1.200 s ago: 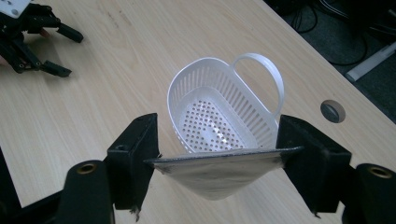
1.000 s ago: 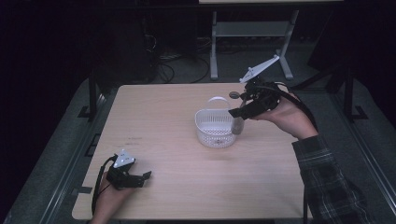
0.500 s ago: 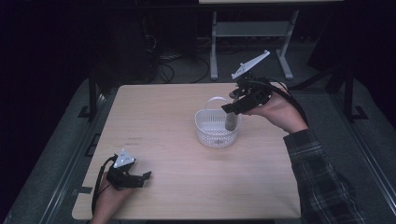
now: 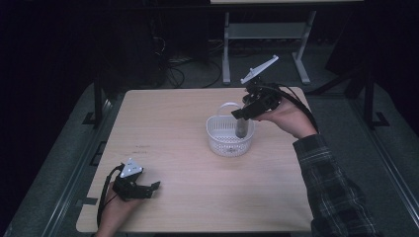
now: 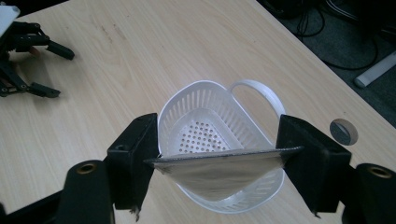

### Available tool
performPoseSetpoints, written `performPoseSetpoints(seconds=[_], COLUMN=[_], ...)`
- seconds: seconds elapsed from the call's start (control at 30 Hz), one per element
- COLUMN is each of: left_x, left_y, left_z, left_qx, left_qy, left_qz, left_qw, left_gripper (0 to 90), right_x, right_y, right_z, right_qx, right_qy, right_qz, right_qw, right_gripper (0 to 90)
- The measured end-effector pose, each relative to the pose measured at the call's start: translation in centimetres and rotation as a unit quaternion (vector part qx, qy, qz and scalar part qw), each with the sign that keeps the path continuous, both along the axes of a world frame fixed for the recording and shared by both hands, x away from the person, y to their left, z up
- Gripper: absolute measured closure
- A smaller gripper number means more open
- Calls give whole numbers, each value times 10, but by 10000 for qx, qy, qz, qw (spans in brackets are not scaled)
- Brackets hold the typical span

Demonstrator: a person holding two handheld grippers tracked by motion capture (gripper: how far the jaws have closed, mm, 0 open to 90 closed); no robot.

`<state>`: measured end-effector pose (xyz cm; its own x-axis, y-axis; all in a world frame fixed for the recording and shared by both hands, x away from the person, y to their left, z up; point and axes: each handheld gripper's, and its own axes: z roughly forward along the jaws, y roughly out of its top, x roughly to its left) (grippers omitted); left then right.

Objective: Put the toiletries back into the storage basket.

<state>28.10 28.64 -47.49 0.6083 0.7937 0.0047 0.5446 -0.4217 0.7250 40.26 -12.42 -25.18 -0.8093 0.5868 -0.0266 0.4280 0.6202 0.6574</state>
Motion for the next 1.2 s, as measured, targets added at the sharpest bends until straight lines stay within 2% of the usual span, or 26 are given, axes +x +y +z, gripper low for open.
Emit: performPoseSetpoints(seconds=[0.47, 1.2], left_x=[0, 0], left_y=[0, 0], left_z=[0, 0], left_qx=[2, 3], left_qy=[-11, -19], left_qz=[-1, -2], left_qw=[10000, 10000], left_gripper=[132, 131], right_x=[12, 21], right_y=[1, 6], right_z=[-23, -50], right_qx=[-37, -69], right_qy=[163, 369], right_qz=[-72, -129], right_qw=[9998, 9992], right_gripper=[301, 300])
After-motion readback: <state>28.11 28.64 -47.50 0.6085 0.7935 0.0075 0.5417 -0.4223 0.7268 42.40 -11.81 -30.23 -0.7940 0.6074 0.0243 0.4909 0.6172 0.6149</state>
